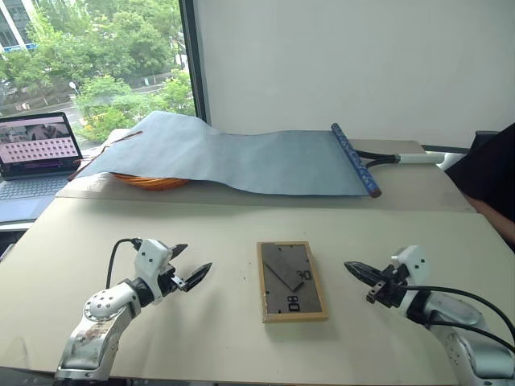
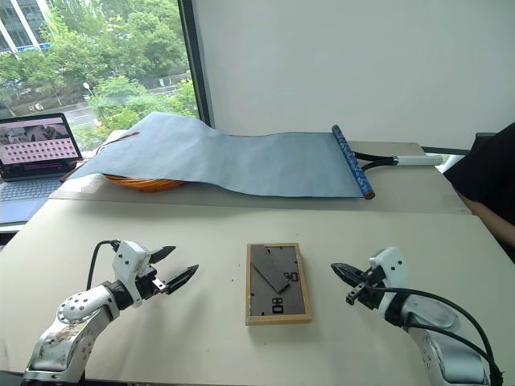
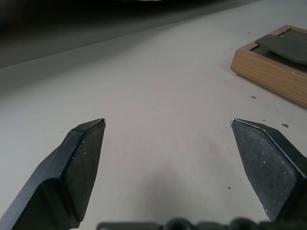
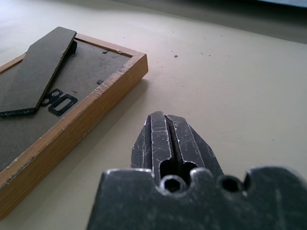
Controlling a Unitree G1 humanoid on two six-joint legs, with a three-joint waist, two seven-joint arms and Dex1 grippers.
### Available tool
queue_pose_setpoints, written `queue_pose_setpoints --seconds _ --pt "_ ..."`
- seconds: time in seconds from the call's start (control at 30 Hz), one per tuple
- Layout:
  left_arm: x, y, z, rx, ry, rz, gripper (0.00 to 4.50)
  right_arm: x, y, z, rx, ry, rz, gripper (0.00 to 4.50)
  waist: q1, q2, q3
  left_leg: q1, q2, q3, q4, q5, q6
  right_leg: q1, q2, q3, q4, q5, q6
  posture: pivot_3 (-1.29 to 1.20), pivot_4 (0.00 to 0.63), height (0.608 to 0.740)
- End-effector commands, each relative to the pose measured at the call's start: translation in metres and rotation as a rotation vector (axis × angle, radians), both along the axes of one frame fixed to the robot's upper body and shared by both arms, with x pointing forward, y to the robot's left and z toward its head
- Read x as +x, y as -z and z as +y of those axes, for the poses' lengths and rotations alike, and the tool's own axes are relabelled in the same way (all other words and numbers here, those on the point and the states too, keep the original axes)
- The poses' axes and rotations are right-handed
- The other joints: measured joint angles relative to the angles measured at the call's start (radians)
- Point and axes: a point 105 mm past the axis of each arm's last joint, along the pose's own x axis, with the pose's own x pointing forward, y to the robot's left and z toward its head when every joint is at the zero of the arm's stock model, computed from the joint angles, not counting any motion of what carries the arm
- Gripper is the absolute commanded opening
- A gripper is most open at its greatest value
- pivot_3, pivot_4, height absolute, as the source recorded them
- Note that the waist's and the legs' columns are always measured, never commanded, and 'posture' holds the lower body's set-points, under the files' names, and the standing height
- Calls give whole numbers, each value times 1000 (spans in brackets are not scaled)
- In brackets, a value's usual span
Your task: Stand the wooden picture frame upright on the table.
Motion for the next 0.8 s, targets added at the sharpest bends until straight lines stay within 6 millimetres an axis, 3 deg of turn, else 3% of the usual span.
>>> queue_pose_setpoints --seconds 0.03,0.13,0.23,0.4,0.5,0.53,0.57,0.67,0.8 --pt "-2 -10 -3 -23 65 14 4500 0 -21 9 -21 -55 -57 23 0 0 0 0 0 0 0 0 0 0 0 0 0 0 0 0 150 704" --pt "-7 -32 -12 -104 222 69 4500 -2 -41 18 -96 -172 -82 23 -1 1 1 -1 0 0 0 0 0 -2 0 0 0 0 0 0 150 704" --pt "-4 -37 -20 -60 276 100 3808 0 -37 14 -244 -224 -45 0 0 1 1 -1 0 0 0 0 0 -1 0 0 1 -1 1 0 150 704" --pt "4 -19 -43 89 325 164 1819 14 -23 10 -383 -245 -13 0 2 0 0 -1 -1 0 0 0 0 0 0 0 -1 -1 1 0 150 704" --pt "3 -5 -61 154 367 190 845 21 -11 15 -412 -274 22 0 1 0 0 -1 0 0 0 0 0 -1 0 0 -1 0 0 0 150 704" --pt "2 -1 -68 171 383 197 703 22 -7 17 -421 -289 38 0 0 0 1 -1 0 0 0 0 0 -1 0 0 -1 0 0 0 150 704" --pt "2 2 -75 174 395 198 209 22 -3 19 -426 -308 57 0 0 0 0 -1 0 0 0 0 0 -1 0 0 -1 0 0 0 150 704" --pt "-3 10 -90 186 421 219 100 10 11 39 -409 -431 119 0 1 0 0 -1 0 0 0 0 0 -1 0 0 -1 0 0 0 150 704" --pt "-7 16 -95 187 433 238 100 3 17 61 -364 -505 137 0 -1 0 0 -1 0 0 0 0 0 0 0 0 -1 1 -1 0 150 704"
